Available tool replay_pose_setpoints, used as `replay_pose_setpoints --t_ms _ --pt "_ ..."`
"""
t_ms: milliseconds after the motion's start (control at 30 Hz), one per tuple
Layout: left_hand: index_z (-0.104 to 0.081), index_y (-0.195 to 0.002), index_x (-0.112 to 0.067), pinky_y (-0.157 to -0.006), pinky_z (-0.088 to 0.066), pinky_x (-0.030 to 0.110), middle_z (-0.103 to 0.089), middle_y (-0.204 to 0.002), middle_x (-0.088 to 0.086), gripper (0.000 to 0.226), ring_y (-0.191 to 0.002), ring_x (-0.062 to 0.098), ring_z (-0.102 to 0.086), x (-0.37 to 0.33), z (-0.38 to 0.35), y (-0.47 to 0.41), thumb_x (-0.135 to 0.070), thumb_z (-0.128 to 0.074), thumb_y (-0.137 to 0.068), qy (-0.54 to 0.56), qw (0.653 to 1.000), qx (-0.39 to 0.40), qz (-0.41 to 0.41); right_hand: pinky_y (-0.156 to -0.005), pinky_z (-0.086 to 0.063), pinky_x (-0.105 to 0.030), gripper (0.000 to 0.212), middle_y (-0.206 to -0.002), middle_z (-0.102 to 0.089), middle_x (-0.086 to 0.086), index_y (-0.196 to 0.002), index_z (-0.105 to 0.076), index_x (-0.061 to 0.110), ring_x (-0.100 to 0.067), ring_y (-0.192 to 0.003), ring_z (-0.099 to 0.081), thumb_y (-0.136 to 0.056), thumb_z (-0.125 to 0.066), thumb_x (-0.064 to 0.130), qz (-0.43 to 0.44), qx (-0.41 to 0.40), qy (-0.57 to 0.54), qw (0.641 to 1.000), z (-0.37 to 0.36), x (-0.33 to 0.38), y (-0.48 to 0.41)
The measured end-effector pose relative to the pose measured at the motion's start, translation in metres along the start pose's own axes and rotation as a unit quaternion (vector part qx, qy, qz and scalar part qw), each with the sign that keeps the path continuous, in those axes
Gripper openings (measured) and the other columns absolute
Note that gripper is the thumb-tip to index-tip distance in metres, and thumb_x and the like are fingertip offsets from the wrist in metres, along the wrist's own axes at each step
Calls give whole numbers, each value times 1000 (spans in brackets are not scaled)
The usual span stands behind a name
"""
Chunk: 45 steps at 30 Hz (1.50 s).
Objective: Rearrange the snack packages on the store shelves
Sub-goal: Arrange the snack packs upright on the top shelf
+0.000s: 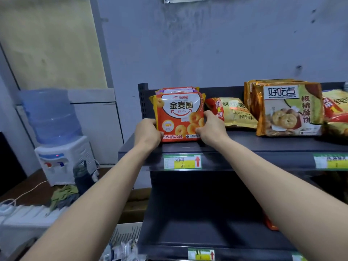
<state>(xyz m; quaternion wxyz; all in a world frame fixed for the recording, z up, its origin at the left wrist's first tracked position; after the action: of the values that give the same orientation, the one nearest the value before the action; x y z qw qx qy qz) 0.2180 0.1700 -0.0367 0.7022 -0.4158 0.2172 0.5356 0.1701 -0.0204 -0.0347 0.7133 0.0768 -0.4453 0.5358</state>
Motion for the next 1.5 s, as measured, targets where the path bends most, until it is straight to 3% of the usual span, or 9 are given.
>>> replay_pose_setpoints --t_ms 167,533,633,767,933,1033,1133,1267,1500 --pt "-65 -110 -5 -81 -46 28 -68 -112 12 25 -102 26 -63 5 -4 -23 -6 -64 -86 -20 1000 7 4 -89 -48 -34 36 -123 -59 -9 -125 -50 12 -28 -111 -57 -91 -55 5 -9 1 7 1000 -13 -1 -17" --pt "-63 -112 -4 -93 -51 43 -67 -110 12 34 -103 28 -62 15 -4 -40 -14 -72 -81 -13 1000 -6 -1 -80 -45 -32 35 -122 -57 -14 -123 -50 4 -30 -108 -56 -88 -55 8 -6 -22 77 997 -10 0 -15" --pt "-59 -118 -4 -91 -50 37 -65 -114 13 41 -104 26 -60 5 8 -28 -21 -71 -82 -25 998 -46 -31 -84 -47 -34 36 -120 -58 -13 -125 -50 5 -28 -107 -56 -90 -55 11 32 -42 90 995 6 10 2" --pt "-64 -113 -10 -83 -49 31 -66 -103 8 36 -87 17 -59 -32 12 10 -23 -72 -81 -12 991 -59 -117 -91 -48 -37 34 -115 -62 -8 -123 -58 10 -24 -107 -57 -89 -56 14 85 -62 107 989 32 14 39" --pt "-69 -100 -16 -68 -45 17 -63 -83 -2 19 -65 2 -51 -83 -47 101 -19 -71 -81 3 961 106 -255 -91 -46 -37 24 -108 -66 -9 -108 -66 11 -26 -103 -59 -86 -57 16 77 -67 172 980 67 -28 104" --pt "-71 -99 -14 -74 -44 21 -65 -84 -1 20 -67 4 -53 -93 -109 151 -18 -72 -79 2 933 231 -275 -89 -45 -36 23 -108 -66 -11 -106 -67 12 -31 -106 -58 -86 -58 19 2 -14 246 969 85 -85 141" --pt "-71 -101 -12 -79 -43 23 -69 -92 2 22 -81 13 -59 -95 -170 192 -18 -71 -80 -19 908 319 -272 -90 -47 -36 25 -112 -68 -12 -108 -67 13 -31 -108 -59 -87 -57 20 -101 21 272 957 112 -149 175" --pt "-71 -102 -12 -74 -39 17 -65 -90 -2 22 -82 11 -58 -100 -234 237 -19 -70 -81 -26 883 393 -256 -94 -47 -38 33 -122 -64 -12 -121 -62 11 -31 -112 -58 -90 -55 21 -200 30 269 942 157 -218 217" --pt "-68 -108 -14 -77 -39 18 -65 -98 -3 25 -89 9 -57 -145 -305 301 -25 -67 -85 -19 872 431 -230 -96 -45 -35 40 -129 -60 -9 -130 -56 14 -28 -119 -55 -91 -55 23 -264 22 250 931 230 -303 263"
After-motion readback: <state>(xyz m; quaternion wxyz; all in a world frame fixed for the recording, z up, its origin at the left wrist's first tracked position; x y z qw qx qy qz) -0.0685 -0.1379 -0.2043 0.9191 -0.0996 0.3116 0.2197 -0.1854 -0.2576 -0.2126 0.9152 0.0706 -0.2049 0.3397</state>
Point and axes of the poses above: each hand's wrist, its own y-axis away from the middle knuckle, its own z-axis out of the back of the hand, x = y × z, the point moved 8 cm from there along -y, towards the middle knuckle
